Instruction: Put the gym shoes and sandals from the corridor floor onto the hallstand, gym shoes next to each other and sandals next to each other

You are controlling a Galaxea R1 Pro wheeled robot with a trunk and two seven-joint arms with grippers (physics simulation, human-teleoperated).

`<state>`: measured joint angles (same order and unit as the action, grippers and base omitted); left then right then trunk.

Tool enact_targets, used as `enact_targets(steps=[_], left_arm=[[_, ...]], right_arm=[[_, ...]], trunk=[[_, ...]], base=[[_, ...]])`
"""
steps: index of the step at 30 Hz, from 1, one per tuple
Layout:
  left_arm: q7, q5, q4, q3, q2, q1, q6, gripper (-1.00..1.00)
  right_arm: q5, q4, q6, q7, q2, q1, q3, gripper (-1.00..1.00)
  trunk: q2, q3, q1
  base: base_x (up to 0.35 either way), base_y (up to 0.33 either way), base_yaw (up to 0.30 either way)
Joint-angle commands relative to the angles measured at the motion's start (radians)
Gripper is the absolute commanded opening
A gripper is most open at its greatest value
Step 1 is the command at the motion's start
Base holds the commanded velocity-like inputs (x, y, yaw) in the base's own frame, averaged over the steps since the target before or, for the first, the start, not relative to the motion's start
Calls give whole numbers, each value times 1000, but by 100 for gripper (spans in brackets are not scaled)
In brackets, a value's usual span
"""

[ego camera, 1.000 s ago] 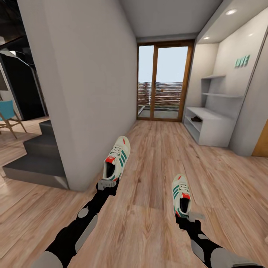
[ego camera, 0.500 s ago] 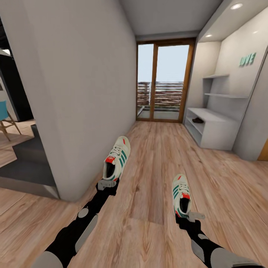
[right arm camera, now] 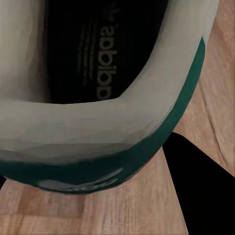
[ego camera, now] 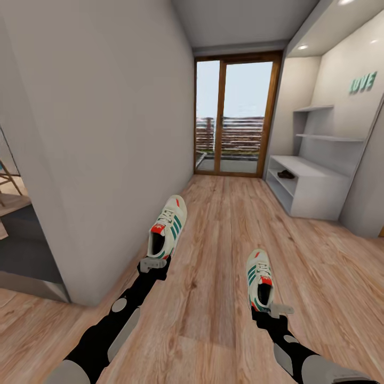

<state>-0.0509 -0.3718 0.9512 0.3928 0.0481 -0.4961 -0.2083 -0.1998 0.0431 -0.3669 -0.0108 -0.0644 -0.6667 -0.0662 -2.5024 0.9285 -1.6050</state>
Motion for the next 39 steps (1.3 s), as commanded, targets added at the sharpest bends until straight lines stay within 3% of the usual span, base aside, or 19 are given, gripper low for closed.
enact_targets(steps=[1,39], left_arm=[[-3,-11,-1,3,1,-1,-3,-100],[-6,-12,0,3,3,-1,-2,-100]], right_arm=[[-7,-1,-3,-1,0,-1,-7,-100],[-8,1,0,-1,-6,-1,-7,-100]], trunk=[[0,1,0],[0,1,0]], base=[[347,-76,0],[347,-76,0]])
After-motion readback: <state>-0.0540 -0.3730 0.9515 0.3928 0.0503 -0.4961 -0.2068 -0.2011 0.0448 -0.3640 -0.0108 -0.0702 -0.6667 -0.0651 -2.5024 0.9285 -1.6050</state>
